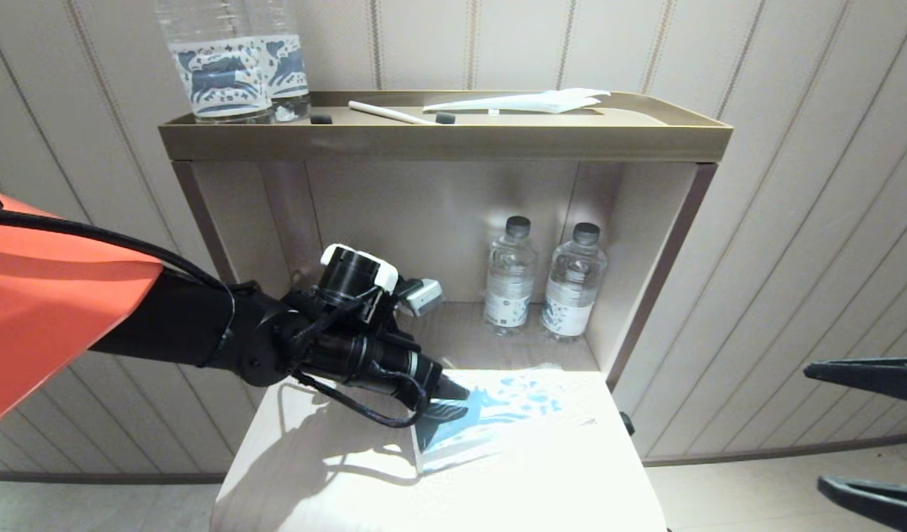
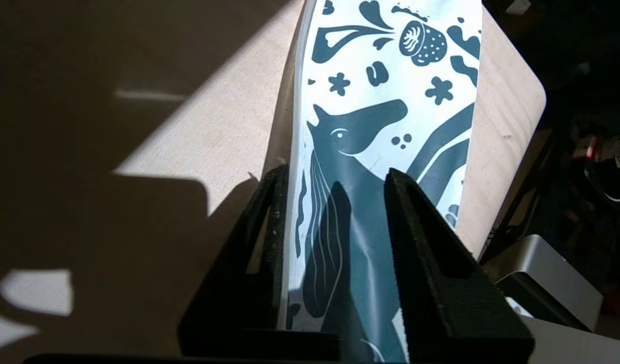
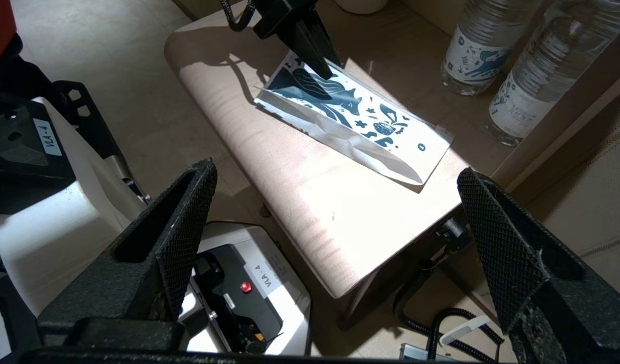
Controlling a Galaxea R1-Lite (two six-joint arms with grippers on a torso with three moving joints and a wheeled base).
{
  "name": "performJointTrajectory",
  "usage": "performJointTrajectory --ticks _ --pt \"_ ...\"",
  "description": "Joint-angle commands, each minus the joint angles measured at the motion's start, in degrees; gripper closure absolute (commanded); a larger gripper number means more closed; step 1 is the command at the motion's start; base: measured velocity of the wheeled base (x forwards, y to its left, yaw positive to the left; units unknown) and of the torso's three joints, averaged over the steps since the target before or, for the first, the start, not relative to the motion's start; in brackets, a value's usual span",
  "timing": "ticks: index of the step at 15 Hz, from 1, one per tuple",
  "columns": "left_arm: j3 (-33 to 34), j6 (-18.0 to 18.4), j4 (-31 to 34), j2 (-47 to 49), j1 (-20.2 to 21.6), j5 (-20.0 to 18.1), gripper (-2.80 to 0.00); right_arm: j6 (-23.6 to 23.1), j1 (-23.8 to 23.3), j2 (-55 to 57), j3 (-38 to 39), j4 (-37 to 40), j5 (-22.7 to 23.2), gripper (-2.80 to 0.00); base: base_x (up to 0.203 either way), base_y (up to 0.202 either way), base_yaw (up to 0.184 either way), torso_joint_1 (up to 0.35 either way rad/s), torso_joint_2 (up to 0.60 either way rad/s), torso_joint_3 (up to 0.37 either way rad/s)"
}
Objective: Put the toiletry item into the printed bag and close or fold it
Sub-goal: Close the strorage bag and place it on the desk
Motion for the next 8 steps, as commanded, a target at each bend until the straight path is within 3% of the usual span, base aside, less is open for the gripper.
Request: performJointTrajectory --ticks 1,4,8 --pt "0.28 -0.02 -0.15 -0.99 -0.06 -0.21 -2.8 -0.12 0.04 -0.68 0.26 0.06 0.25 -2.8 0.0 0.0 0.0 0.0 0.0 0.0" --pt "1.58 -0.11 -0.06 -4.78 0.04 -0.02 -2.8 -0.04 -0.07 -2.15 1.05 0.05 0.25 -2.8 0.0 0.0 0.0 0.0 0.0 0.0" --pt "11.23 0.2 -0.17 -17.9 1.38 4.96 -2.8 0.05 -0.14 -2.92 1.05 0.14 1.52 -2.8 0.0 0.0 0.0 0.0 0.0 0.0"
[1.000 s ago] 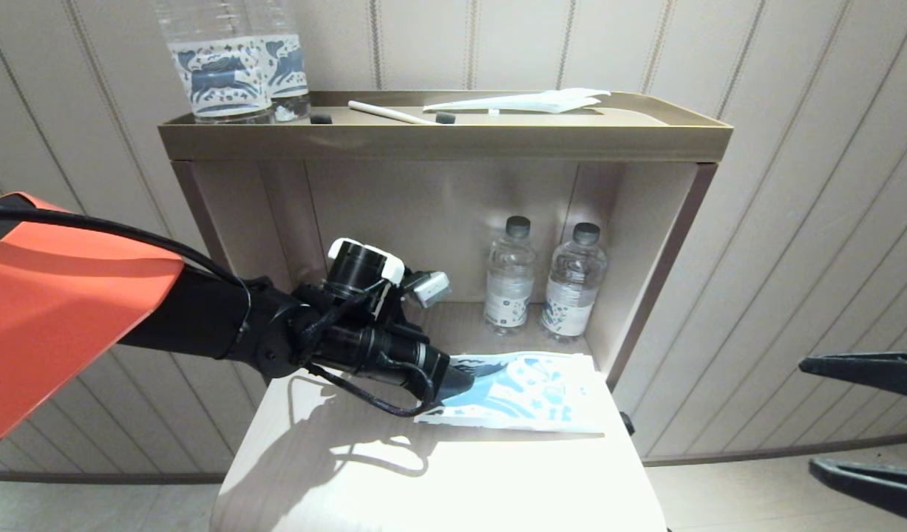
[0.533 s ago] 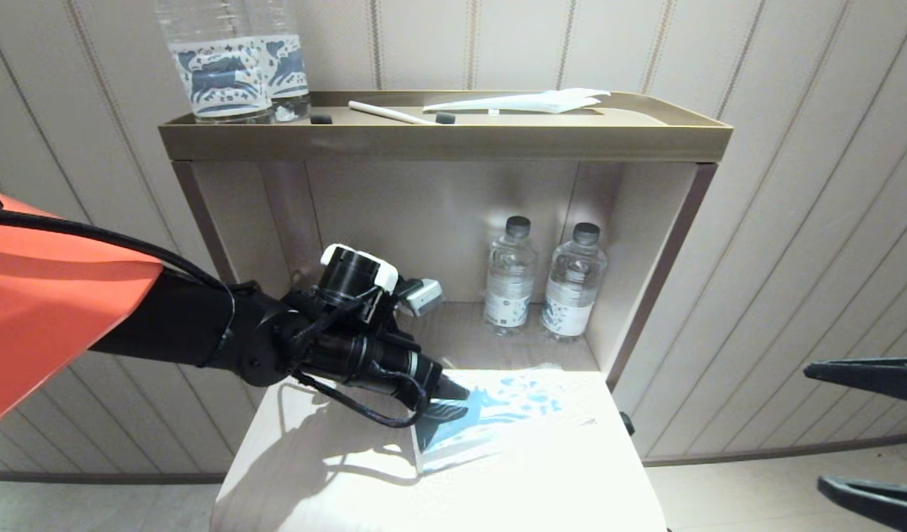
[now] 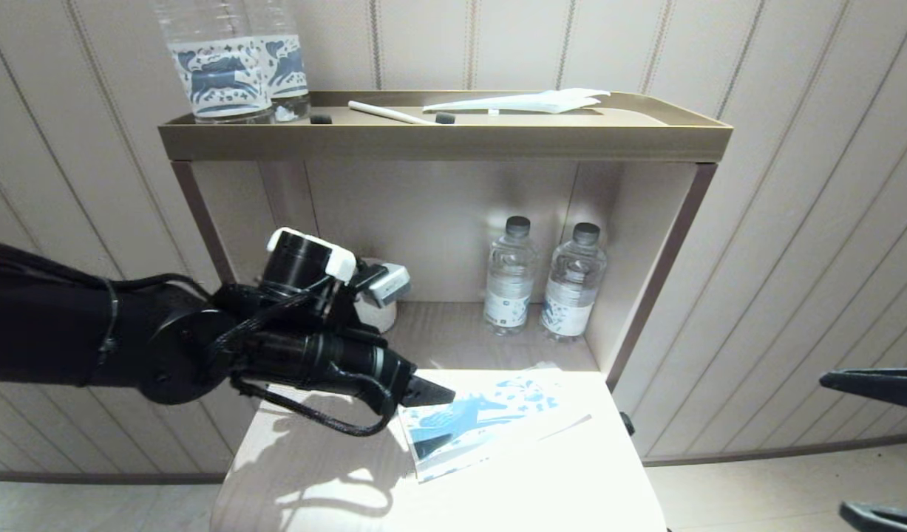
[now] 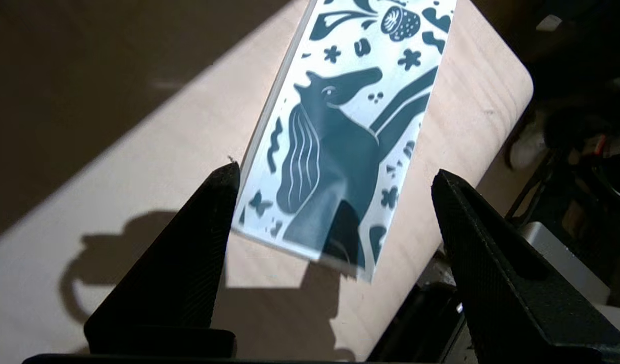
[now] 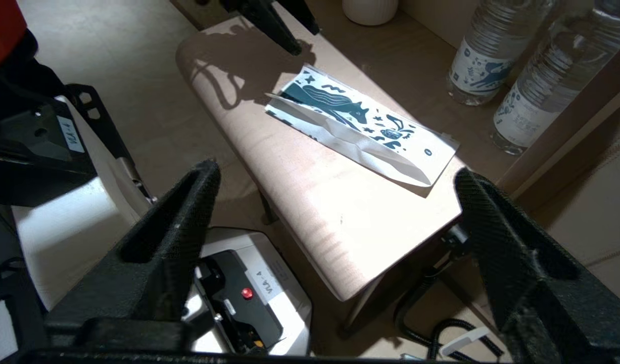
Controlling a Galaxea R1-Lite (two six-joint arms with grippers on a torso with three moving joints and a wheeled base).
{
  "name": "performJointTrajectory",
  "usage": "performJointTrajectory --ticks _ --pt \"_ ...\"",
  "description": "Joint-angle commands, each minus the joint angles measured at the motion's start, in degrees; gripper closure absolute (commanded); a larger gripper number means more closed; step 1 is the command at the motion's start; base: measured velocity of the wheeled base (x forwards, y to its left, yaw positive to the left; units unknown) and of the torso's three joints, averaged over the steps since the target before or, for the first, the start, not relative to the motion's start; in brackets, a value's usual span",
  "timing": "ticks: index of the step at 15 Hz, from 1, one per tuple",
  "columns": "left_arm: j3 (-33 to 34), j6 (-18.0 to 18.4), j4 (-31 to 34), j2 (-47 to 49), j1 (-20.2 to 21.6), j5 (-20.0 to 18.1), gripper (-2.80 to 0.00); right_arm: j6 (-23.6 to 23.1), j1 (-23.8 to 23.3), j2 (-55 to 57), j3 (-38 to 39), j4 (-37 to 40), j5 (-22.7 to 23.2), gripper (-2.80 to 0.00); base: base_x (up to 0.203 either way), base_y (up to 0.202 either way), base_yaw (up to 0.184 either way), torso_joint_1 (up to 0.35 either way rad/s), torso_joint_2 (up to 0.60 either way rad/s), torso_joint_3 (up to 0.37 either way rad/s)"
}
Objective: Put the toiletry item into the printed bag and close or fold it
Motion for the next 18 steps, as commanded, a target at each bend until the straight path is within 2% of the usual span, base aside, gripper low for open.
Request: performJointTrajectory --ticks 1,2,3,5,7,9,11,12,13,15,17,18 --pt "5.9 0.22 -0.12 -10.01 1.34 1.85 -2.8 0.17 0.0 -0.29 0.01 0.1 0.57 0.0 0.0 0.0 0.0 0.0 0.0 0.0" --pt "9.36 0.42 -0.16 -13.83 2.32 4.31 0.0 1.69 0.0 -0.11 -0.2 0.1 0.65 0.0 0.0 0.0 0.0 0.0 0.0 0.0" --pt "12.16 0.54 -0.04 -17.83 3.04 7.73 0.0 4.03 -0.04 0.22 -0.78 0.05 0.51 0.0 0.0 0.0 0.0 0.0 0.0 0.0" --pt "14.96 0.4 2.11 -26.03 3.69 16.96 0.0 7.98 -1.08 0.83 -1.88 0.22 -1.36 0.0 0.0 0.0 0.0 0.0 0.0 0.0" --pt "15.65 0.06 7.19 -35.33 4.3 27.43 0.0 9.33 -4.68 -0.58 -1.33 0.69 -5.9 0.0 0.0 0.0 0.0 0.0 0.0 0.0" --pt "15.45 -0.54 13.89 -44.64 5.75 34.28 0.0 11.24 -8.04 -3.05 -1.63 3.62 -9.35 0.0 0.0 0.0 0.0 0.0 0.0 0.0" --pt "13.56 -2.03 24.18 -53.9 8.83 39.95 0.0 14.42 -11.78 -6.52 -4.02 11.98 -13.69 0.0 0.0 0.0 0.0 0.0 0.0 0.0" --pt "11.76 -3.86 30.97 -57.85 11.06 42.55 0.0 16.83 -13.42 -7.82 -4.99 17.09 -16.1 0.0 0.0 0.0 0.0 0.0 0.0 0.0" --pt "10.44 -7.18 37.37 -61.63 13.55 44.72 0.0 19.01 -15.09 -9.54 -5.31 21.0 -18.59 0.0 0.0 0.0 0.0 0.0 0.0 0.0" --pt "10.36 -11.08 45.47 -69.54 17.37 47.64 0.0 19.52 -16.62 -14.71 -4.17 24.6 -21.24 0.0 0.0 0.0 0.0 0.0 0.0 0.0" --pt "14.87 -11.89 50.04 -76.84 23.0 49.67 0.0 17.86 -14.8 -18.96 -4.25 34.29 -22.99 0.0 0.0 0.0 0.0 0.0 0.0 0.0" --pt "18.71 -11.82 50.69 -79.08 26.16 50.07 0.0 16.89 -11.52 -19.56 -4.49 39.41 -23.65 0.0 0.0 0.0 0.0 0.0 0.0 0.0"
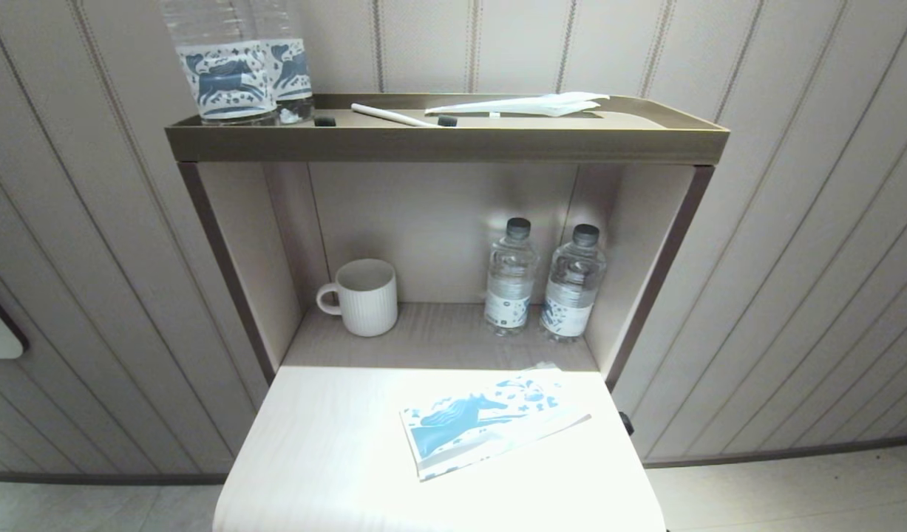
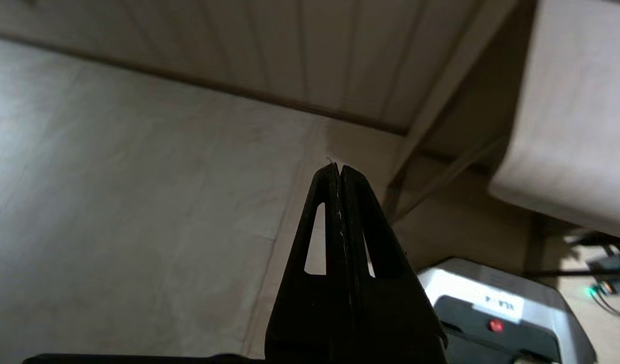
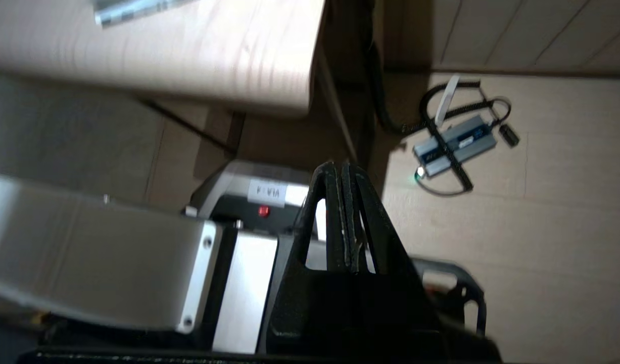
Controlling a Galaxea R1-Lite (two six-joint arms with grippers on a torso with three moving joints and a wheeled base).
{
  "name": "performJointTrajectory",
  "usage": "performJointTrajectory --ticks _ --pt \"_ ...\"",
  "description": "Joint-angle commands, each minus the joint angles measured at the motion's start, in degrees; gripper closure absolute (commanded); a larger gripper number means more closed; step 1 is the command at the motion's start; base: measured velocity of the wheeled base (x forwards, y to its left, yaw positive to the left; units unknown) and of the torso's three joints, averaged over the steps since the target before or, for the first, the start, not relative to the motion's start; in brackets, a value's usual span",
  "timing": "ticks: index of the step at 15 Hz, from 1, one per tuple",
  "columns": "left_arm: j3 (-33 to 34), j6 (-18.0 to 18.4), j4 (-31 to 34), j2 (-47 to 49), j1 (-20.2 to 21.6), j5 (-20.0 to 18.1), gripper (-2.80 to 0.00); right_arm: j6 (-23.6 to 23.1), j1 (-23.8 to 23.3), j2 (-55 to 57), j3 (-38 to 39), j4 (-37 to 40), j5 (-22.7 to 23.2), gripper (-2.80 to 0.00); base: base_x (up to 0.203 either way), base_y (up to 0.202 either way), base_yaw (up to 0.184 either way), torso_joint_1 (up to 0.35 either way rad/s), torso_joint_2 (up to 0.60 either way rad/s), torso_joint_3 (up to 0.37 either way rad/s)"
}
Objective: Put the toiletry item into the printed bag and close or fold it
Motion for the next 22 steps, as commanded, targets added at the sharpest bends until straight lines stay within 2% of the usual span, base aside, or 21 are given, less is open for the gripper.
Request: performJointTrajectory --ticks 1,3,4,6,7,8,10,11,12,13,15,16,17,18,20,22 --pt "5.8 0.1 0.0 -9.24 4.8 0.4 0.0 -0.49 4.45 -4.99 0.22 7.21 -0.69 0.0 0.0 0.0 0.0 0.0 0.0 0.0" --pt "13.01 1.88 -2.09 -16.34 7.34 0.47 0.0 -1.24 3.88 -12.92 2.88 7.83 -2.36 0.0 0.0 0.0 0.0 0.0 0.0 0.0" --pt "15.75 3.95 -3.28 -20.19 8.6 -0.04 0.0 -1.54 2.98 -15.86 3.99 7.89 -3.24 0.0 0.0 0.0 0.0 0.0 0.0 0.0" --pt "22.29 10.25 -7.07 -28.13 9.68 -3.84 0.0 -1.39 1.47 -16.74 7.52 6.33 -7.28 0.0 0.0 0.0 0.0 0.0 0.0 0.0" --pt "25.37 13.6 -11.25 -29.99 10.11 -6.79 0.0 -1.81 1.37 -16.67 9.68 3.72 -7.41 0.0 0.0 0.0 0.0 0.0 0.0 0.0" --pt "26.14 15.21 -12.77 -30.19 10.35 -9.56 0.0 -3.17 1.37 -16.63 13.54 0.08 -7.41 0.0 0.0 0.0 0.0 0.0 0.0 0.0" --pt "27.58 15.3 -13.13 -30.18 10.4 -13.12 0.0 -10.45 1.39 -16.54 24.47 -11.18 -7.62 0.0 0.0 0.0 0.0 0.0 0.0 0.0" --pt "29.29 15.15 -13.7 -30.18 10.4 -16.36 0.0 -14.8 1.42 -16.49 30.63 -19.51 -7.66 0.0 0.0 0.0 0.0 0.0 0.0 0.0" --pt "29.85 14.64 -14.6 -30.19 10.4 -19.58 0.0 -17.26 1.48 -16.46 35.17 -28.44 -7.62 0.0 0.0 0.0 0.0 0.0 0.0 0.0" --pt "30.17 14.05 -15.17 -30.19 10.4 -20.08 0.0 -17.06 1.5 -16.48 38.19 -34.08 -7.58 0.0 0.0 0.0 0.0 0.0 0.0 0.0" --pt "30.22 14.29 -15.01 -30.19 10.4 -22.24 0.0 -11.36 1.33 -16.58 39.62 -36.26 -8.24 0.0 0.0 0.0 0.0 0.0 0.0 0.0" --pt "30.21 14.49 -14.95 -30.19 10.4 -22.29 0.0 -8.57 1.31 -16.57 39.85 -36.77 -8.49 0.0 0.0 0.0 0.0 0.0 0.0 0.0" --pt "30.3 14.6 -15.09 -30.19 10.4 -21.32 0.0 -7.84 1.31 -16.4 39.83 -37.03 -8.39 0.0 0.0 0.0 0.0 0.0 0.0 0.0" --pt "30.35 15.19 -15.1 -30.19 10.4 -19.46 0.0 -8.87 1.44 -16.4 39.77 -37.03 -8.41 0.0 0.0 0.0 0.0 0.0 0.0 0.0" --pt "30.36 16.25 -15.18 -30.19 10.4 -19.42 0.0 -11.31 2.76 -16.0 39.66 -37.03 -7.8 0.0 0.0 0.0 0.0 0.0 0.0 0.0" --pt "30.36 16.16 -14.89 -30.19 10.4 -19.55 0.0 -10.91 7.89 -13.96 39.65 -36.87 -7.59 0.0 0.0 0.0 0.0 0.0 0.0 0.0"
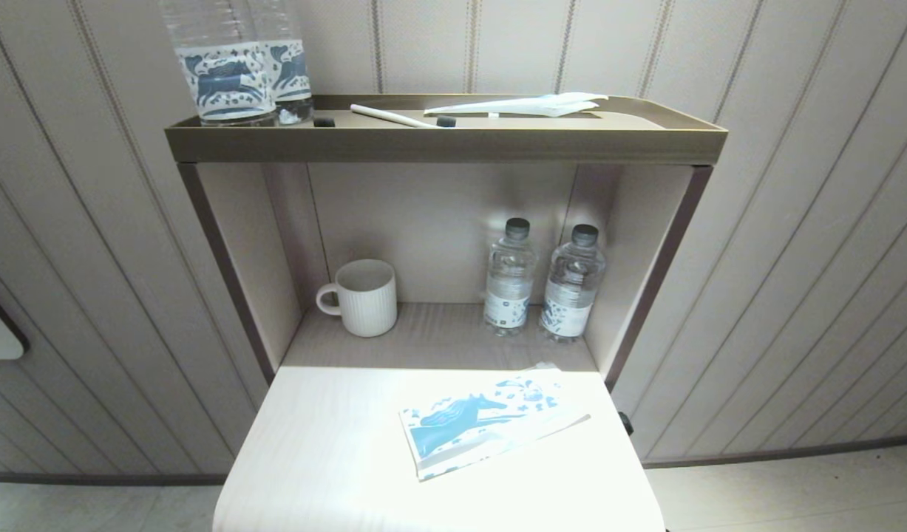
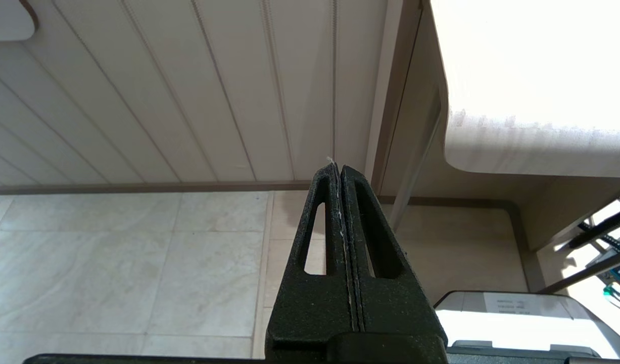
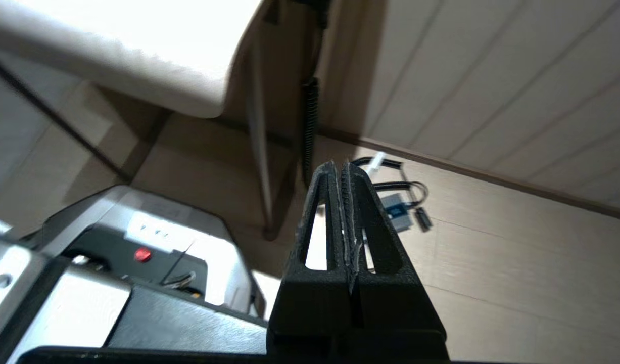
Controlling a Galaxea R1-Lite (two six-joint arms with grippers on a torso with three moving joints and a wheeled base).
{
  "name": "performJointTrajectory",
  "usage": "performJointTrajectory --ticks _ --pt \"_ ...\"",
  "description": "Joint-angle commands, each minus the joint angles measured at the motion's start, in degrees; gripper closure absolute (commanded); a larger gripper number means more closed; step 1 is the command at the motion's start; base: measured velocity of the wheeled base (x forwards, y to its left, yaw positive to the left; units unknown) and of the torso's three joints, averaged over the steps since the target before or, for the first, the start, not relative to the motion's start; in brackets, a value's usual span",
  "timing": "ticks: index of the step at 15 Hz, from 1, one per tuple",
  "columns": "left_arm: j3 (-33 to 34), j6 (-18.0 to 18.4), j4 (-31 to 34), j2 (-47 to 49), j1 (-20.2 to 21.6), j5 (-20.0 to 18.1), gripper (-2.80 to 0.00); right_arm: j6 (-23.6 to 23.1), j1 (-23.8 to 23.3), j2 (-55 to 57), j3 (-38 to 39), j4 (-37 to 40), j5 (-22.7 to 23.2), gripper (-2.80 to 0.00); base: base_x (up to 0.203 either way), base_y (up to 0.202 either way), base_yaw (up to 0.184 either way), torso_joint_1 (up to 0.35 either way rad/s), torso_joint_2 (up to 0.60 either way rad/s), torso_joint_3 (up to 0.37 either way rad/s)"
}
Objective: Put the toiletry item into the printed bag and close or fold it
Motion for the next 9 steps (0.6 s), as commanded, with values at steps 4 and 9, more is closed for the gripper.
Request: performJointTrajectory --ticks 4,9 --pt "0.11 -0.16 0.46 0.13 0.0 -0.59 0.0 5.81 6.51 -9.3 0.02 0.43 -4.11 0.0 0.0 0.0 0.0 0.0 0.0 0.0" --pt "0.11 -0.25 0.46 0.13 0.0 -0.59 0.0 10.02 6.97 -16.93 5.01 -7.14 -17.4 0.0 0.0 0.0 0.0 0.0 0.0 0.0"
